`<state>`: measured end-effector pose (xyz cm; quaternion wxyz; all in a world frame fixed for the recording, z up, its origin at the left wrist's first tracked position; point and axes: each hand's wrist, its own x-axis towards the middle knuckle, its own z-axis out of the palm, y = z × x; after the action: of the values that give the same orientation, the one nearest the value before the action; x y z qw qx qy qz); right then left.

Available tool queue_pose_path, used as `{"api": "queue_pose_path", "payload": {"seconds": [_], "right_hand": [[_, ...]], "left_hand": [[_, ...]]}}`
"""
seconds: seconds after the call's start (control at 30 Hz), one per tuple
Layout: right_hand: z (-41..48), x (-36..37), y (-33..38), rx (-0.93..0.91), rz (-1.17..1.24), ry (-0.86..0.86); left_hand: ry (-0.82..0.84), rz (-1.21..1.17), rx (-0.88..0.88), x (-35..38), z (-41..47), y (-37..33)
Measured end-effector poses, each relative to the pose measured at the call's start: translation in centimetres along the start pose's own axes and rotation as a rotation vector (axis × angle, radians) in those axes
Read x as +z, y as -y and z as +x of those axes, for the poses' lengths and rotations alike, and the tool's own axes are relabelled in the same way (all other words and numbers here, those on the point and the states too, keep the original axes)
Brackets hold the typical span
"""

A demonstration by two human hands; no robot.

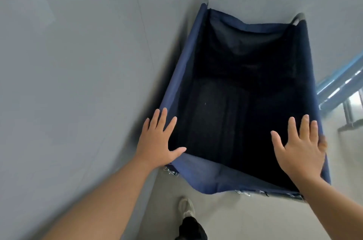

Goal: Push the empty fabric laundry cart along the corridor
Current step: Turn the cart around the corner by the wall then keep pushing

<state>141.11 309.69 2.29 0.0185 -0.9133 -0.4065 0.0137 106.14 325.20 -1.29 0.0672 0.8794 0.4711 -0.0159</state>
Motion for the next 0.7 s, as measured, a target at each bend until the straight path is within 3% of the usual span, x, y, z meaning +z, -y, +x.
{"api": "queue_pose_path", "payload": {"seconds": [0.27,0.7], "right_hand": [[-4.7,2.7,-7.9,0.106,0.012,-0.029],[-5.0,4.3,-8.8,0.083,0.115,-0.09]], "left_hand": [[-0.101,0.063,0.058,1.0,0.6,0.3],[-0.157,0.018,0.0,1.1,0.7,-0.2]]}}
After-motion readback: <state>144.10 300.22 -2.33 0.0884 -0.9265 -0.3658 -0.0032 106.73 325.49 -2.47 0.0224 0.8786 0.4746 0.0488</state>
